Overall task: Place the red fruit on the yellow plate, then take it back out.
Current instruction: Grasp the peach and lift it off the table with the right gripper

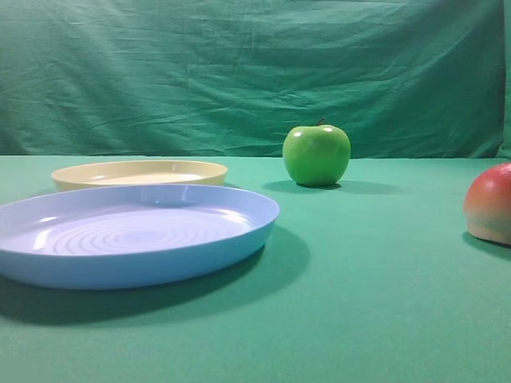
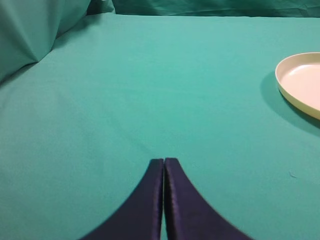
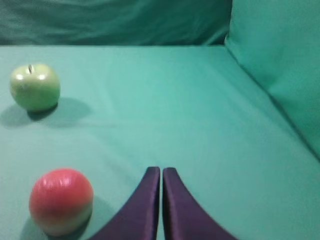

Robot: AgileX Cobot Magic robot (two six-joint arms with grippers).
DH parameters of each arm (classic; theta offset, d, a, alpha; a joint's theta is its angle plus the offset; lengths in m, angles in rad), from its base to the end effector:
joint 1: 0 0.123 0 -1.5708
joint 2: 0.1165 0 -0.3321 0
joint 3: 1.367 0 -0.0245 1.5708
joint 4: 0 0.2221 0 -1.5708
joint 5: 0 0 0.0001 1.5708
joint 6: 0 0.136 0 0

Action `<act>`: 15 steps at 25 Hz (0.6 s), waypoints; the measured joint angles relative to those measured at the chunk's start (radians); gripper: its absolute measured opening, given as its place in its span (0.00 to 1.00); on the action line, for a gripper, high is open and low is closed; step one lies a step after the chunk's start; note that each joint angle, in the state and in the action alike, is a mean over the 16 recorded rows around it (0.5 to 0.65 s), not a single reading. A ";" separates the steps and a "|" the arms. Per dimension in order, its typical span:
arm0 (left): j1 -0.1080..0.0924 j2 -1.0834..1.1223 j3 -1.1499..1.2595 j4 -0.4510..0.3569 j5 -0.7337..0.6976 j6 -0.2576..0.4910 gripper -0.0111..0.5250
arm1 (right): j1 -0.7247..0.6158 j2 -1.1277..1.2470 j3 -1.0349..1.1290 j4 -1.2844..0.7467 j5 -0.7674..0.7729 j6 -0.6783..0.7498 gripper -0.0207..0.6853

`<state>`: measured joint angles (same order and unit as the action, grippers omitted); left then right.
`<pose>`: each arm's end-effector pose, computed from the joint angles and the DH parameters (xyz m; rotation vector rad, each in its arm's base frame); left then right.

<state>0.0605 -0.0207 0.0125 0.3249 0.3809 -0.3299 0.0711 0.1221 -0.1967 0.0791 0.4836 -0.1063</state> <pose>0.0174 0.0173 0.1646 -0.1635 1.8308 0.1329 0.0211 0.0065 0.2186 -0.1265 1.8872 0.0585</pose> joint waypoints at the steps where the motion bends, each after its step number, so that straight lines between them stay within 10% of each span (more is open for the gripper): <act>1: 0.000 0.000 0.000 0.000 0.000 0.000 0.02 | 0.000 0.030 -0.038 0.012 0.024 -0.009 0.03; 15: 0.000 0.000 0.000 0.000 0.000 0.000 0.02 | 0.017 0.548 -0.488 0.200 0.467 -0.204 0.03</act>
<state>0.0605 -0.0207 0.0125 0.3249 0.3809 -0.3299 0.0876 0.6703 -0.6850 0.2786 0.9510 -0.3106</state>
